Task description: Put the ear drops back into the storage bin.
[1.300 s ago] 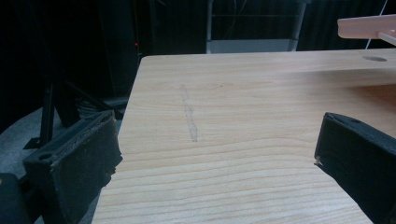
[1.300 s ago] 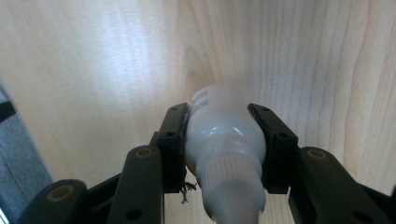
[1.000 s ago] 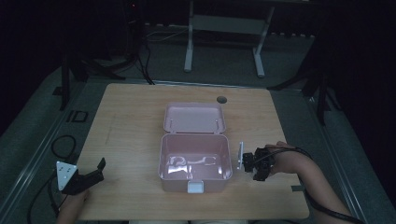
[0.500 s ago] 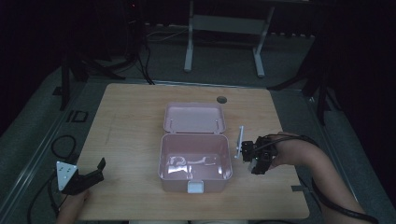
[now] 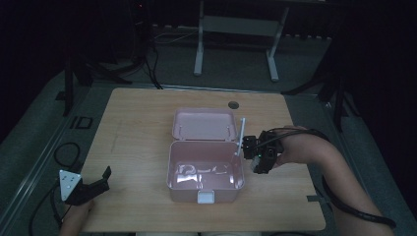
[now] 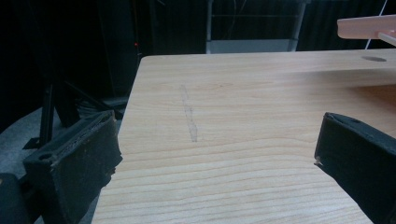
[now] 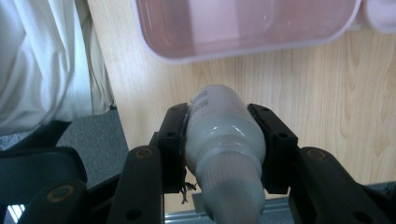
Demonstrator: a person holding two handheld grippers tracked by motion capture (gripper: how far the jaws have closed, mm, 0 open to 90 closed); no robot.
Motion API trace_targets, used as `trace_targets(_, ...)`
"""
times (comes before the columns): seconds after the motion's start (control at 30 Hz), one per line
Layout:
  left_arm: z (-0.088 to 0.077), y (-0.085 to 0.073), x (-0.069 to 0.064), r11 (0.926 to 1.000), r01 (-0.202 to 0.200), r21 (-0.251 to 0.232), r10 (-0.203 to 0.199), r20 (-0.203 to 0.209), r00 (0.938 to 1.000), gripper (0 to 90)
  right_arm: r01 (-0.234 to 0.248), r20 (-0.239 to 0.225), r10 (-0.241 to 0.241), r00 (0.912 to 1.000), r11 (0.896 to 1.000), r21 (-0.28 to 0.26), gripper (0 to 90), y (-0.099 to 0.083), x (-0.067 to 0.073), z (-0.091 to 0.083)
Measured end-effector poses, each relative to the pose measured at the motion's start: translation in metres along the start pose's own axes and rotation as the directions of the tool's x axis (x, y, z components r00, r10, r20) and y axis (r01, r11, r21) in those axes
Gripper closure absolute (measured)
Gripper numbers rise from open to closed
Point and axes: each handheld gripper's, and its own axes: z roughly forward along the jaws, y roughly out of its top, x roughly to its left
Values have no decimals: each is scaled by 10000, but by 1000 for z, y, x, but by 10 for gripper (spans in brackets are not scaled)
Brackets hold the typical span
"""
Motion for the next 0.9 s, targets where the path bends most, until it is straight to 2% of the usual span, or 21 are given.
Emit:
trace_targets(0.17,0,0,0,10000,1,8,-1,-9,10000,4,178,-6,-178,9998,9997,-172,596,14,2,-2)
trace_targets(0.33,0,0,0,10000,-3,19,3,8,10000,4,434,-11,-434,9991,9988,-219,596,28,1,2)
trace_targets(0.5,0,0,0,10000,-3,20,3,4,10000,4,486,-65,-487,9988,9986,-207,596,41,-2,9)
trace_targets(0.67,0,0,0,10000,-9,24,9,17,10000,4,553,-188,-558,9983,9980,-297,596,50,-7,21)
trace_targets(0.9,0,0,0,10000,-5,29,4,20,10000,4,382,-350,-389,9986,9990,-221,596,59,-15,43)
